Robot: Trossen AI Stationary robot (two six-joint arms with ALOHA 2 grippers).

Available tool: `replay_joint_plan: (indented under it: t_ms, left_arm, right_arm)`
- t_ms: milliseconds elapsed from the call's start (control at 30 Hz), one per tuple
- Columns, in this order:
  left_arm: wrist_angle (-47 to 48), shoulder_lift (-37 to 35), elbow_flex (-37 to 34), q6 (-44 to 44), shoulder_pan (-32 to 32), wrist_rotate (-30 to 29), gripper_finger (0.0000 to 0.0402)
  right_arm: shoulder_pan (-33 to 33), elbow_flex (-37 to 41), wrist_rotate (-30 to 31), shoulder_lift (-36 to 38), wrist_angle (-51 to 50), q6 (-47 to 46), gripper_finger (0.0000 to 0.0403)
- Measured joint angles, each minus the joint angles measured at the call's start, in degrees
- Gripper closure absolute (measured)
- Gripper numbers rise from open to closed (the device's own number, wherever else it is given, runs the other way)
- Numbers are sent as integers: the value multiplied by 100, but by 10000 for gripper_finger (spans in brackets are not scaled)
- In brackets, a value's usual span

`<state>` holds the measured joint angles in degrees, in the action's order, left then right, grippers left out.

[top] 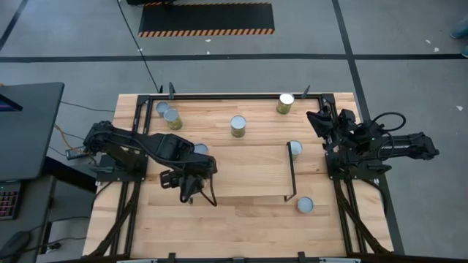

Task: Pick and place cans onto a shelf
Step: Put the canned spaghetti sauce on the shelf aligned with the canned mixed fruits

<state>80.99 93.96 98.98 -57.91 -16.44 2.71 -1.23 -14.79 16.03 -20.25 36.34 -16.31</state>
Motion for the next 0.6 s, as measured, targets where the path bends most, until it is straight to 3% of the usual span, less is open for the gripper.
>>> replay_joint_plan:
  t_ms: [600]
  left_arm:
    - [-107, -21, 3, 51, 165, 552, 117]
  right_arm:
    - [0, 0, -13, 0, -2, 90, 315]
